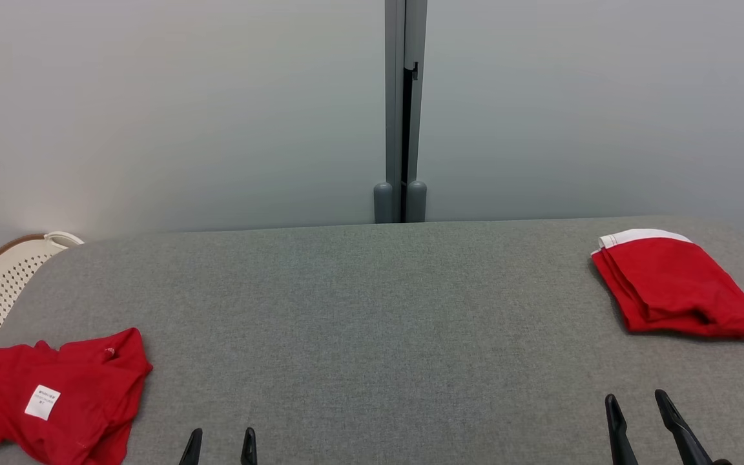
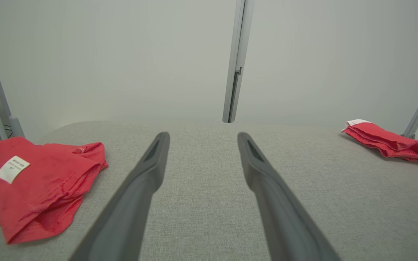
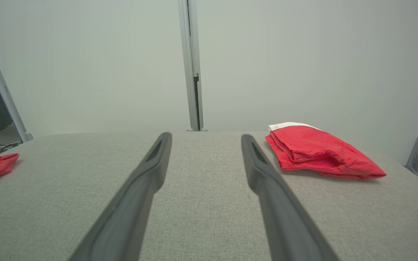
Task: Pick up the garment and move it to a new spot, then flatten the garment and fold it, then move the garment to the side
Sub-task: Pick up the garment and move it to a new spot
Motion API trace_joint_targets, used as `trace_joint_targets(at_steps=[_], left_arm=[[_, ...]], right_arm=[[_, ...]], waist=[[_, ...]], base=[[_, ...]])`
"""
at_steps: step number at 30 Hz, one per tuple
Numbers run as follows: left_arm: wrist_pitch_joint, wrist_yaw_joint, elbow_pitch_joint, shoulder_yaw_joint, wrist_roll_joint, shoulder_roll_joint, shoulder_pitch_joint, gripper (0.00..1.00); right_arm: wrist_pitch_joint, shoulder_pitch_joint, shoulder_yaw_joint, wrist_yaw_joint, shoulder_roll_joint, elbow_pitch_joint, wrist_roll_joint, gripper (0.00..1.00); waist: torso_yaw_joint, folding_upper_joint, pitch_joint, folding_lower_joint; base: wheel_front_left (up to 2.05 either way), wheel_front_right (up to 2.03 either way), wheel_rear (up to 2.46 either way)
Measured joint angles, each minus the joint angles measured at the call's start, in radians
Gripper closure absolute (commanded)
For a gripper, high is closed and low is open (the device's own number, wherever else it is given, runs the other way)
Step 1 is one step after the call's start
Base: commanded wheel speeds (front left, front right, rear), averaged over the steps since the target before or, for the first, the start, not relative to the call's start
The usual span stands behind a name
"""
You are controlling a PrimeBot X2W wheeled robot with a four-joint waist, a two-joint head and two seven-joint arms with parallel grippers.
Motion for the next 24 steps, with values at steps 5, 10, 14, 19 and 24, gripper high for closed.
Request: trace_joint_targets(at_steps=[5,10,14,19,24], left_arm=[[0.000,0.004,0.010,-0.003,0.005,0.000,0.000,0.00],[0.000,0.006,0.018,-0.006,0.017,0.000,-0.002,0.00],[0.000,0.015,0.002,-0.002,0.019,0.000,-0.007,0.00],[0.000,0.027,-0.012,0.007,0.025,0.000,-0.006,0.00],[0.000,0.035,-0.019,0.024,0.040,0.000,-0.001,0.00]], right_arm=[[0.000,0.005,-0.007,0.000,0.002,0.002,0.008,0.00],[0.000,0.019,-0.015,0.000,0.004,0.001,0.011,0.00],[0.000,0.022,-0.005,0.000,0.005,0.002,0.011,0.00],[0.000,0.022,0.012,0.000,0.007,0.000,0.026,0.00],[0.000,0.022,0.027,0.000,0.007,0.002,0.035,0.00]], waist=[[0.004,0.0000,0.001,0.0000],[0.036,0.0000,0.000,0.0000],[0.082,0.0000,0.001,0.0000],[0.154,0.0003,0.002,0.0000],[0.229,0.0002,0.005,0.0000]], base=[[0.00,0.00,0.00],[0.00,0.00,0.00],[0.00,0.00,0.00],[0.00,0.00,0.00],[0.00,0.00,0.00]])
